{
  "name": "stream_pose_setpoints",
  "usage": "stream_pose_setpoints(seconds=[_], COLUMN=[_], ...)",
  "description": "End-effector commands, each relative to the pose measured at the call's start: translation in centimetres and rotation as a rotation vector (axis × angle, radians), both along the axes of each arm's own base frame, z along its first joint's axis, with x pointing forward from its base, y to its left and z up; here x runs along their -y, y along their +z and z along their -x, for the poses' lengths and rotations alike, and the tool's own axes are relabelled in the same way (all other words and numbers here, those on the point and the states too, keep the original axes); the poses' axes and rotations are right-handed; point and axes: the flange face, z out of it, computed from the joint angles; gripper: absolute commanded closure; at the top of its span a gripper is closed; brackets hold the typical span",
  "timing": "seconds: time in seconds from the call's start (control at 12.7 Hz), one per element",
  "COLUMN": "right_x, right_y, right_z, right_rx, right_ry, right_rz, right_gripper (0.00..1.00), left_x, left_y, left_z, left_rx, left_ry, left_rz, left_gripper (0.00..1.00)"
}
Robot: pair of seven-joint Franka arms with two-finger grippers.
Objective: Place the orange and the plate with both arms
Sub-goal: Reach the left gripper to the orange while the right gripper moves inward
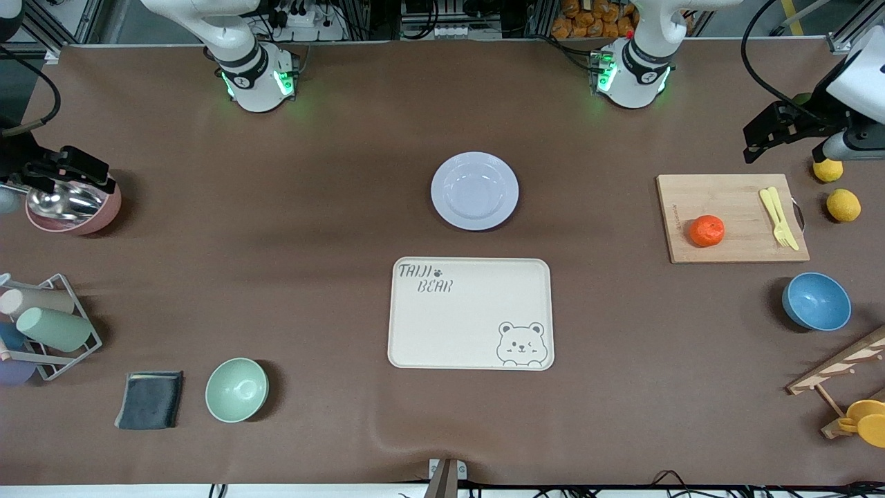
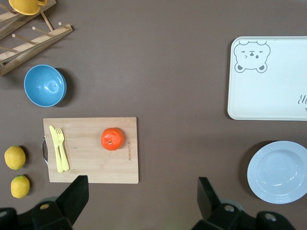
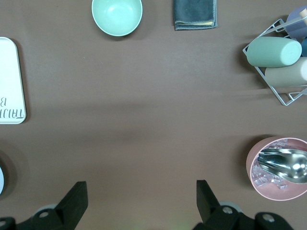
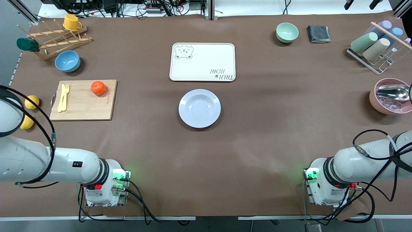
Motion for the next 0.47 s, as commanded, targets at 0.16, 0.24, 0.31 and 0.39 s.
stream_pose_setpoints(seconds=[0.16,0.24,0.31,0.39], right_x=[-0.3,-0.3,-0.3,-0.5], right_y=[0.4,0.3,0.1,-0.1], right_z=[-0.3,-0.3,-0.3,-0.3], right_rx=[0.002,-0.001,-0.006,-0.01], right_ry=[-0.009,-0.009,-0.011,-0.008], right_rz=[0.005,0.005,0.005,0.004], right_gripper=[0.0,0.0,0.0,0.0], left_x=[-2.0,-2.3,-2.9,-4.3], left_y=[0.2,0.6,0.1,-1.8], left_z=[-0.1,-0.2,-0.3,-0.5], left_rx=[-0.013,-0.004,-0.015,-0.062], left_ry=[0.04,0.045,0.04,0.059], left_rz=[-0.001,-0.005,-0.008,0.003], left_gripper=[0.0,0.0,0.0,0.0])
